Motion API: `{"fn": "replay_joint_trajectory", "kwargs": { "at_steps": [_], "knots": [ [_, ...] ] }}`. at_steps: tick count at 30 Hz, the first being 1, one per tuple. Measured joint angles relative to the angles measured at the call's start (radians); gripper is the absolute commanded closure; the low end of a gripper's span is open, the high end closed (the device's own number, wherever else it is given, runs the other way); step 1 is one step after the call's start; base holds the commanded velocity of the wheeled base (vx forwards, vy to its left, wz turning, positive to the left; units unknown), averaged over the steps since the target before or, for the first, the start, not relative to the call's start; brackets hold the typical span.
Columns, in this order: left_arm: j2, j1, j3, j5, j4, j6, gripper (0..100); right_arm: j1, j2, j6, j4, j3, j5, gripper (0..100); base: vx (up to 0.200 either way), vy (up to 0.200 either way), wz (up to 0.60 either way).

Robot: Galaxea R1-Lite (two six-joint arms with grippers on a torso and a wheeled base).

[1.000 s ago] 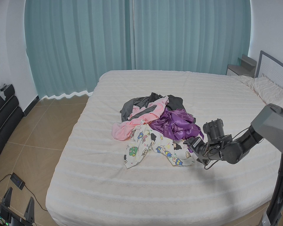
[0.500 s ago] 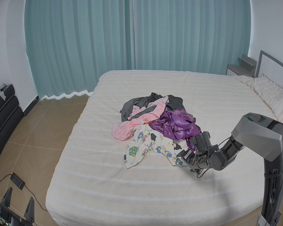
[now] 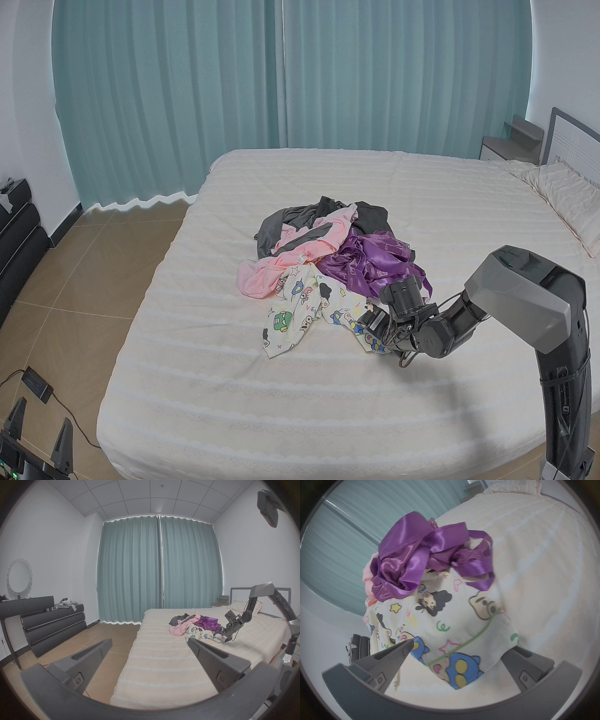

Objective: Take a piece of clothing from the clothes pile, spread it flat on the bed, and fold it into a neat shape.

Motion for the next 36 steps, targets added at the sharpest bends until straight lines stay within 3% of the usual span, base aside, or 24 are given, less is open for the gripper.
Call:
{"fn": "replay_joint_trajectory", "kwargs": {
  "at_steps": [1,9,18,27,36],
  "knots": [
    [0.0,0.0,0.0,0.0,0.0,0.0,0,0.003,0.006,-0.004,0.002,-0.017,0.0,100,0.0,0.0,0.0],
    [0.0,0.0,0.0,0.0,0.0,0.0,0,0.011,0.027,-0.052,0.016,-0.043,-0.001,100,0.0,0.0,0.0],
    [0.0,0.0,0.0,0.0,0.0,0.0,0,0.024,-0.021,-0.039,-0.017,0.011,0.003,100,0.0,0.0,0.0],
    [0.0,0.0,0.0,-0.001,0.001,0.0,0,0.05,-0.17,-0.038,-0.157,0.262,0.042,100,0.0,0.0,0.0],
    [0.0,-0.001,0.0,-0.017,-0.001,0.02,0,0.073,-0.402,-0.053,-0.418,0.626,0.125,100,0.0,0.0,0.0]
  ]
}}
